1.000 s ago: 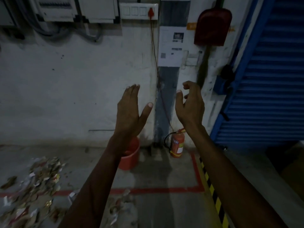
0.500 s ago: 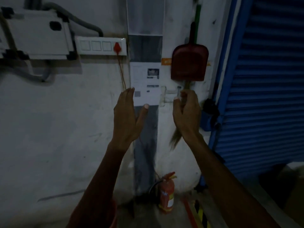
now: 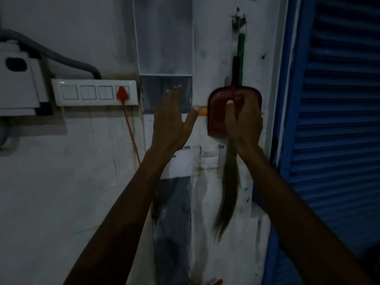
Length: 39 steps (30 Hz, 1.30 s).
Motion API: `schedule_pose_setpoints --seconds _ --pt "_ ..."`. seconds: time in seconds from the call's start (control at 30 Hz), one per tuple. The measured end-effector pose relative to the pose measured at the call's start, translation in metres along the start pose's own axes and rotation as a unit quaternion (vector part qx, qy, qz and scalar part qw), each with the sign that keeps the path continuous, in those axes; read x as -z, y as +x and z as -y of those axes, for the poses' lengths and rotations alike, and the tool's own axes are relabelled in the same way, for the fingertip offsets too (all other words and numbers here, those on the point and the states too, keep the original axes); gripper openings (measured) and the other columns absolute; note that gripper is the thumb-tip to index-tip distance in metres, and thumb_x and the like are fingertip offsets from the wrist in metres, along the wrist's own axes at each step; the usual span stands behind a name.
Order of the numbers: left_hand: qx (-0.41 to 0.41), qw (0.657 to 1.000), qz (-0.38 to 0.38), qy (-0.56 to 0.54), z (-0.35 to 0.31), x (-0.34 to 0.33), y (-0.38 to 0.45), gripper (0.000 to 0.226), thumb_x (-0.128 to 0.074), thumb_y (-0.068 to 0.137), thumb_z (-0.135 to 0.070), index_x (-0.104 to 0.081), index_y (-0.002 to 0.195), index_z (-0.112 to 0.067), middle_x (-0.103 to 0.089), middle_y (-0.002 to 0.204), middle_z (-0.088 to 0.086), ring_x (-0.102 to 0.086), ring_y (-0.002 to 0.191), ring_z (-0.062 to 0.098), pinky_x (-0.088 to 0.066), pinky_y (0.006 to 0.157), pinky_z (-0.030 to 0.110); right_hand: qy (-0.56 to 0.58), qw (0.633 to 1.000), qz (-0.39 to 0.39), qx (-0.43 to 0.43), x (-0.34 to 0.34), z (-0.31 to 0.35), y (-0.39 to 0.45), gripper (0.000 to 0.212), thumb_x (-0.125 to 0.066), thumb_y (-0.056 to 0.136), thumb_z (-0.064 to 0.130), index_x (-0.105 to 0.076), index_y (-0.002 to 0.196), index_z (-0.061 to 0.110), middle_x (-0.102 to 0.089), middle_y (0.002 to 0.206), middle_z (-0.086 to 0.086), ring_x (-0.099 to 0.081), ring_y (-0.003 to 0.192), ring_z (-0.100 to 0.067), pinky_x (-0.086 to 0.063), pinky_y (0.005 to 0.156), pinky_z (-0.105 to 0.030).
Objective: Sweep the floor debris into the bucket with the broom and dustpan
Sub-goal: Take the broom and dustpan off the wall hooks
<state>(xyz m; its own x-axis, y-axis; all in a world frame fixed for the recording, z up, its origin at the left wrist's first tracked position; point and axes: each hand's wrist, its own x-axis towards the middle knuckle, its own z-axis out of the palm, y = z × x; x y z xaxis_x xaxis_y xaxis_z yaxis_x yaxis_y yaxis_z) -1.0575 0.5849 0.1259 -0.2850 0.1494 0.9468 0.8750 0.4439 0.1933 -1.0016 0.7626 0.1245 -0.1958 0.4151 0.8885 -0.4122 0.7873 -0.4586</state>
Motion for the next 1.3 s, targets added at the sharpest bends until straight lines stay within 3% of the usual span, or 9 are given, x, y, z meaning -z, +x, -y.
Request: schedule_pose_setpoints --seconds 0.1,0.17,0.4,0.63,0.7,0.8,0.93,1.07,1.3 --pt "-0.008 1.000 -0.012 -0.011 -0.002 -0.038 0.048 0.064 -0.048 0.100 -0.046 -0.035 0.149 -0.006 -0.041 0.151 0.012 -0.036 0.139 0.021 -0.022 0.114 0.025 0.010 0.999 0.003 0.036 -0.015 -0.021 0.051 0.031 -0.049 0.100 0.029 -0.054 0.126 0.012 -0.060 0.118 -0.001 -0.054 0.101 -0.009 -0.041 0.085 -0.023" --pt "-0.002 1.000 -0.012 -0.027 -0.003 -0.063 0.079 0.064 -0.050 0.101 -0.043 -0.035 0.149 -0.005 -0.040 0.152 0.012 -0.036 0.140 0.021 -0.025 0.116 0.030 0.015 0.999 0.005 0.033 -0.023 -0.036 0.086 0.029 -0.049 0.101 0.028 -0.054 0.125 0.013 -0.059 0.119 0.000 -0.053 0.100 -0.008 -0.038 0.080 -0.019" --pt "0.028 0.997 0.005 -0.074 0.011 -0.154 0.171 0.064 -0.049 0.099 -0.047 -0.038 0.148 -0.009 -0.046 0.147 0.010 -0.045 0.132 0.019 -0.037 0.111 0.037 0.001 1.000 -0.004 -0.015 -0.062 -0.102 0.194 0.027 -0.049 0.101 0.036 -0.053 0.118 0.016 -0.062 0.112 -0.003 -0.060 0.096 -0.020 -0.050 0.081 -0.037" --pt "0.111 0.977 0.015 -0.179 0.036 -0.220 0.237 0.051 -0.052 0.100 -0.042 -0.048 0.141 -0.014 -0.057 0.127 0.000 -0.055 0.110 0.012 -0.046 0.090 0.023 0.040 0.997 0.017 -0.067 -0.095 -0.158 0.257 0.035 -0.049 0.102 0.039 -0.055 0.126 0.015 -0.064 0.121 -0.004 -0.062 0.103 -0.019 -0.053 0.088 -0.037" --pt "0.123 0.971 0.001 -0.203 0.047 -0.235 0.254 0.042 -0.052 0.100 -0.040 -0.058 0.132 -0.013 -0.059 0.119 -0.004 -0.056 0.106 0.011 -0.045 0.083 0.017 0.049 0.995 0.016 -0.083 -0.105 -0.166 0.273 0.034 -0.050 0.101 0.039 -0.059 0.123 0.014 -0.066 0.117 -0.003 -0.063 0.099 -0.019 -0.054 0.085 -0.035" --pt "0.131 0.958 -0.010 -0.256 0.064 -0.253 0.279 0.024 -0.054 0.099 -0.038 -0.063 0.096 -0.017 -0.064 0.097 0.003 -0.061 0.088 0.014 -0.050 0.078 0.029 0.066 0.994 0.001 -0.090 -0.120 -0.173 0.297 0.032 -0.052 0.098 0.041 -0.067 0.104 0.013 -0.069 0.099 -0.002 -0.064 0.084 -0.017 -0.049 0.068 -0.029" --pt "0.141 0.944 -0.026 -0.297 0.067 -0.267 0.314 0.030 -0.057 0.099 -0.035 -0.068 0.086 -0.010 -0.067 0.081 0.008 -0.061 0.067 0.014 -0.049 0.057 0.021 0.077 0.993 -0.059 -0.064 -0.132 -0.170 0.325 0.040 -0.054 0.095 0.047 -0.067 0.081 0.012 -0.068 0.080 -0.003 -0.062 0.068 -0.015 -0.042 0.055 -0.024" --pt "0.135 0.935 -0.014 -0.327 0.056 -0.277 0.347 0.031 -0.060 0.097 -0.035 -0.072 0.090 -0.008 -0.070 0.080 0.007 -0.064 0.066 0.014 -0.048 0.051 0.020 0.092 0.989 -0.099 -0.062 -0.136 -0.161 0.352 0.042 -0.059 0.095 0.035 -0.051 0.058 0.017 -0.053 0.057 0.000 -0.047 0.047 -0.012 -0.033 0.048 -0.024" --pt "0.106 0.950 -0.003 -0.295 0.040 -0.301 0.373 0.031 -0.072 0.087 -0.030 -0.075 0.085 0.002 -0.074 0.079 0.013 -0.072 0.072 0.024 -0.051 0.053 0.028 0.103 0.982 -0.111 -0.114 -0.149 -0.159 0.377 0.015 -0.066 0.089 0.012 -0.074 0.076 0.011 -0.068 0.071 -0.005 -0.067 0.065 -0.019 -0.053 0.055 -0.027"
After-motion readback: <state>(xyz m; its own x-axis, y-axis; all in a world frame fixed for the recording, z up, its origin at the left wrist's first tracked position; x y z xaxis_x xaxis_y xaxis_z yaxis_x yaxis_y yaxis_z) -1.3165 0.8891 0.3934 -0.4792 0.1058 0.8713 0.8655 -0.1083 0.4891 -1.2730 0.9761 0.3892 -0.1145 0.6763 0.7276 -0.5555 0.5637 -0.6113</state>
